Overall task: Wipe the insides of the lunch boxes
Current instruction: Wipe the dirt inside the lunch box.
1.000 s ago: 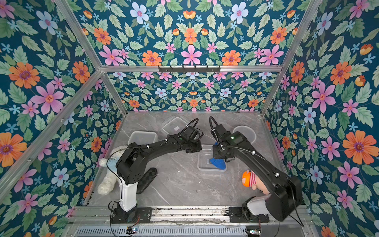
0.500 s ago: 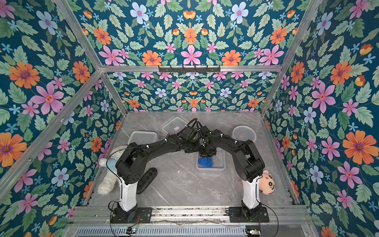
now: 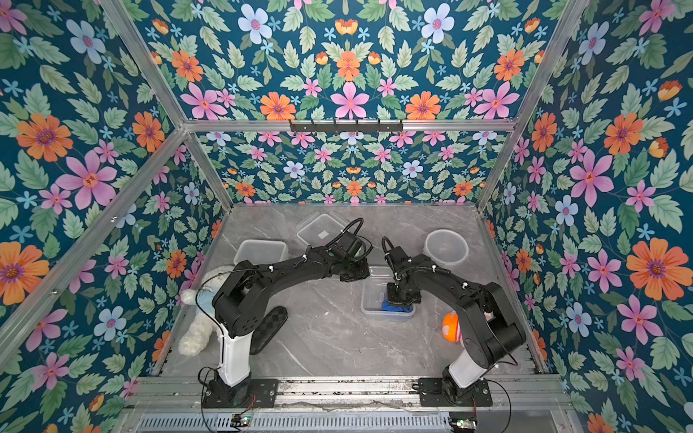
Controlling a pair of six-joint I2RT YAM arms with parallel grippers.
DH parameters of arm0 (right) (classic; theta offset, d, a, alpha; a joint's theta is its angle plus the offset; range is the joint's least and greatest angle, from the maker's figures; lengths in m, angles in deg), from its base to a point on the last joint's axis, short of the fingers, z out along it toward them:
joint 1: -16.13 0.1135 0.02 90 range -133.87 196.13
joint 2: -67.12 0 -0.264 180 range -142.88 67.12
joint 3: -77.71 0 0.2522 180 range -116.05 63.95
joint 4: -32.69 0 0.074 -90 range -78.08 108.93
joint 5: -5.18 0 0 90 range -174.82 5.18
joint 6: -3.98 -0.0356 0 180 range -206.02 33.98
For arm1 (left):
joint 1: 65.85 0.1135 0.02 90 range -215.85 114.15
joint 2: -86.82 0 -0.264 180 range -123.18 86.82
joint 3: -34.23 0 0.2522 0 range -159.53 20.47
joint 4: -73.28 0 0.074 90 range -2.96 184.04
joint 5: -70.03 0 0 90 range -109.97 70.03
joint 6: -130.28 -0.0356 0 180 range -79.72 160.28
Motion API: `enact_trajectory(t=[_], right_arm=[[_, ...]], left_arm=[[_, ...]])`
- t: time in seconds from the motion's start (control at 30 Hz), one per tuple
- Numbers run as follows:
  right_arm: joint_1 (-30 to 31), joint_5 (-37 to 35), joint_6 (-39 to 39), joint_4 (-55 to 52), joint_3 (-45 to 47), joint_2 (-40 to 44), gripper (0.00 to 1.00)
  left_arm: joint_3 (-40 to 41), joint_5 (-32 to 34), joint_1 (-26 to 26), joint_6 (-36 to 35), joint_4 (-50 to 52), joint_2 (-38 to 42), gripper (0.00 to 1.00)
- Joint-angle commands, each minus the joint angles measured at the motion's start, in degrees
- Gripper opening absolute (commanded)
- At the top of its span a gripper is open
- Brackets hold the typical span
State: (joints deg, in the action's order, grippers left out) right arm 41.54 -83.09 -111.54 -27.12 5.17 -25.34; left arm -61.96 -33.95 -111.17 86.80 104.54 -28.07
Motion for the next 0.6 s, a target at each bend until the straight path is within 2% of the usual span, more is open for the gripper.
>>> enact_trajectory(t=[0.0,0.07,0.2,0.37,0.43,0.57], right_arm=[[-0.9,-15.5,-0.1,-5.9,-3.9,-3.1,0.00],[-0.9,-19.3,-0.7,-4.0,-8.0,-7.3,0.00],[-0.8,-16.4,-1.7,2.7,-16.1,-12.9,0.00],[1.4,-3.9,-1.9,12.5,-23.4,-18.7,0.00],[1.9,4.1,-1.4,15.3,-25.4,-21.2,0.00],[1.9,18.2,-3.6,20.3,-23.4,-21.2,0.00]], left_arm=[[0.0,0.6,0.0,0.2,-0.7,0.1,0.17],[0.0,0.6,0.0,0.0,-0.5,0.3,0.18],[-0.2,0.5,-0.6,-0.3,-0.1,-0.2,0.18],[-2.2,-0.6,-1.3,-0.3,-0.2,-2.6,0.17],[-3.2,-1.2,-1.4,-0.2,-0.4,-3.6,0.17],[-4.4,-1.4,-1.5,-0.1,-0.5,-4.6,0.18]])
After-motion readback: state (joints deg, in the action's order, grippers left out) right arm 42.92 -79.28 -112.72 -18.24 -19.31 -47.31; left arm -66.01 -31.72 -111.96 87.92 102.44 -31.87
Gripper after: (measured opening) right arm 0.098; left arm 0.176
